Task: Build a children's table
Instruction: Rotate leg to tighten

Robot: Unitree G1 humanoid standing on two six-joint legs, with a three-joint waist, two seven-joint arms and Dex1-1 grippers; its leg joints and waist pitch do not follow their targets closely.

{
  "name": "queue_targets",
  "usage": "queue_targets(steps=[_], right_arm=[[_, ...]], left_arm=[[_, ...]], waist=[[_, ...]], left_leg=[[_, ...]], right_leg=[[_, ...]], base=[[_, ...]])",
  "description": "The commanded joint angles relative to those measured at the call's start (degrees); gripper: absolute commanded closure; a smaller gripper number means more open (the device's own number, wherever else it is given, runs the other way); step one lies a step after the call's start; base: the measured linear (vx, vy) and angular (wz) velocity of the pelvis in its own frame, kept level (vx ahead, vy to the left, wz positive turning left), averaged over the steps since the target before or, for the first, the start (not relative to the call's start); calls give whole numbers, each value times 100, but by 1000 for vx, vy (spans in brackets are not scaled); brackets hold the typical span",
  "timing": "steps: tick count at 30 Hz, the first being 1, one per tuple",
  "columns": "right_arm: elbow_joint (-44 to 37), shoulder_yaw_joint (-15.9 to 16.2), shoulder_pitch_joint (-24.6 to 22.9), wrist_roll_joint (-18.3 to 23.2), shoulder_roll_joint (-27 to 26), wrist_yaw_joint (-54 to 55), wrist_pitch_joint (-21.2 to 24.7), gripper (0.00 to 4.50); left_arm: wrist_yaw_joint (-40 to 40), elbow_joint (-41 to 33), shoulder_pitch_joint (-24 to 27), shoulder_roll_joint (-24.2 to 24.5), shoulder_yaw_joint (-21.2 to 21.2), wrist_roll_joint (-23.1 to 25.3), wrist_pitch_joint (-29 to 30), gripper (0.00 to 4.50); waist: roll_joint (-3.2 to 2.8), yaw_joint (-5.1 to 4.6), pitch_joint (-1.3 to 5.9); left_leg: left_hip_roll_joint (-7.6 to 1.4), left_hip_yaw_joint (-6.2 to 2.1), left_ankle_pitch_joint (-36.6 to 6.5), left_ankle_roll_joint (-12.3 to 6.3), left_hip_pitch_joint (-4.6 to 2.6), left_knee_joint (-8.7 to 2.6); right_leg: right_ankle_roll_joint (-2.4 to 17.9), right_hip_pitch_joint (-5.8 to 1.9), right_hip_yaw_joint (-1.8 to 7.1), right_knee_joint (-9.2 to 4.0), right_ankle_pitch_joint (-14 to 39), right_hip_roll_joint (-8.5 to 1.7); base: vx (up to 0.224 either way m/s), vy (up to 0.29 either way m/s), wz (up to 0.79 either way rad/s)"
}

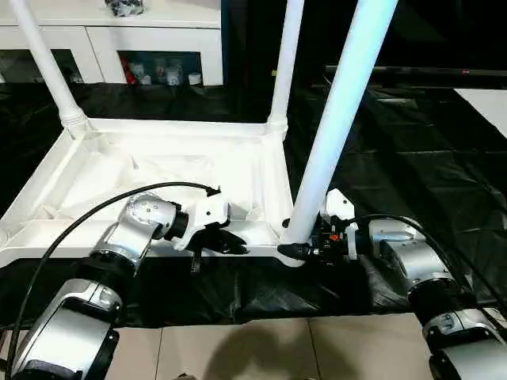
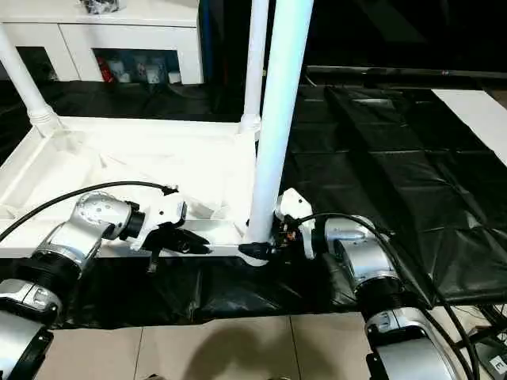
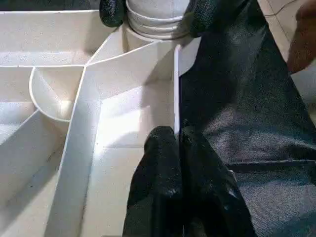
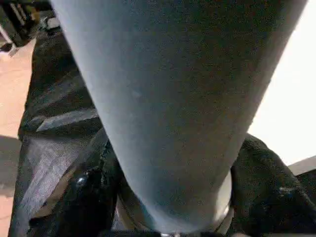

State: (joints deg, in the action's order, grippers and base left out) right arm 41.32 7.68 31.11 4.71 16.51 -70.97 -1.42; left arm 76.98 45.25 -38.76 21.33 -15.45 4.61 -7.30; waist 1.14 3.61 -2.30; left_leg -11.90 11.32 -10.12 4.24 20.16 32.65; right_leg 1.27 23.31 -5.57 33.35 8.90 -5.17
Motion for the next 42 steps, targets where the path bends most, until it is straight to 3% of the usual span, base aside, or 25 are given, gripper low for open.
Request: queue_targets(steps=[1, 2, 6, 11, 15, 16, 19, 21, 23, 25, 30, 31, 33, 37, 42], right_arm=[[-9, 44, -74, 80, -399, 491, 56, 183], [64, -62, -59, 70, -492, 854, 76, 183], [478, -537, 25, 8, -1038, 2733, 31, 186], [772, -691, 184, -80, -1527, 3965, 28, 186], [847, -692, 305, -187, -1699, 4284, -113, 186], [841, -702, 346, -218, -1712, 4210, -273, 131], [851, -802, 389, -115, -1713, 4092, -250, 109], [741, -721, 393, -81, -1447, 3581, -228, 89], [730, -645, 390, -140, -1342, 3469, -295, 81], [655, -510, 364, -126, -1058, 2830, -446, 81], [301, -236, 222, 82, -717, 1542, -397, 81], [141, -131, 166, 182, -569, 988, -301, 81], [73, -91, 145, 237, -510, 760, -223, 81], [-90, 150, 114, 259, -222, -160, 64, 105], [14, 329, 200, 170, -63, -620, 155, 138]], left_arm=[[-865, -92, -99, -283, 120, 83, 177, 450], [-1046, -151, -64, -371, 139, 91, 271, 450], [-2018, -347, 98, -925, 95, 244, 653, 450], [-2718, -352, 107, -1508, 50, 326, 895, 450], [-2753, -333, 93, -1649, -2, 336, 854, 450], [-2714, -337, 90, -1614, -10, 358, 828, 450], [-2664, -360, 92, -1546, -2, 372, 793, 450], [-2238, -418, 86, -1245, -7, 287, 532, 450], [-2091, -436, 87, -1152, -7, 263, 480, 450], [-1575, -461, 107, -856, -21, 177, 353, 450], [-1135, -343, 52, -516, -5, 144, 164, 450], [-960, -270, 5, -386, 15, 129, 106, 450], [-897, -242, -16, -333, 19, 131, 84, 450], [-618, -114, -150, -147, 74, 101, 59, 450], [-336, 41, -256, 3, 38, 79, 0, 450]], waist=[[8, 5, 328], [32, -23, 316], [22, -97, 293], [30, -186, 308], [19, -187, 316], [21, -193, 322], [18, -195, 316], [20, -191, 323], [24, -190, 327], [20, -186, 338], [12, -136, 368], [10, -113, 384], [14, -93, 378], [24, -29, 346], [26, 9, 329]], left_leg=[[-194, -49, -1311, -315, -29, -334], [-185, -61, -1431, -237, -41, -343], [-170, -98, -1668, -66, -65, -363], [-136, -81, -1662, -190, -49, -345], [-134, -90, -1644, -215, -41, -345], [-132, -86, -1641, -251, -24, -345], [-136, -84, -1674, -280, -27, -349], [-139, -91, -1703, -299, -24, -350], [-145, -87, -1612, -329, -8, -346], [-143, -83, -1517, -365, -2, -341], [-171, -53, -1117, -522, 15, -310], [-178, -41, -922, -648, 34, -285], [-184, -32, -918, -751, 37, -273], [-189, -30, -1213, -573, 8, -288], [-182, -46, -1353, -392, 12, -300]], right_leg=[[1186, -285, 297, -351, 1635, -334], [1127, -271, 293, -381, 1894, -341], [901, -229, 290, -462, 2548, -357], [891, -225, 288, -482, 2363, -326], [821, -230, 279, -493, 2423, -330], [852, -245, 282, -476, 2273, -322], [884, -240, 284, -477, 2250, -325], [872, -251, 284, -475, 2288, -333], [931, -261, 288, -450, 2070, -328], [1016, -277, 291, -420, 1883, -335], [1266, -312, 294, -309, 1102, -303], [1379, -323, 286, -250, 724, -294], [1442, -314, 288, -235, 607, -293], [1314, -286, 290, -311, 1287, -312], [1167, -265, 294, -338, 1702, -325]], base=[[0, 0, 0], [0, 0, 0], [0, 0, 0], [0, 0, 0], [0, 0, 0], [0, 0, 0], [0, 0, 0], [0, 0, 0], [0, 0, 0], [0, 0, 0], [0, 0, 0], [0, 0, 0], [0, 0, 0], [0, 0, 0], [0, 0, 0]])
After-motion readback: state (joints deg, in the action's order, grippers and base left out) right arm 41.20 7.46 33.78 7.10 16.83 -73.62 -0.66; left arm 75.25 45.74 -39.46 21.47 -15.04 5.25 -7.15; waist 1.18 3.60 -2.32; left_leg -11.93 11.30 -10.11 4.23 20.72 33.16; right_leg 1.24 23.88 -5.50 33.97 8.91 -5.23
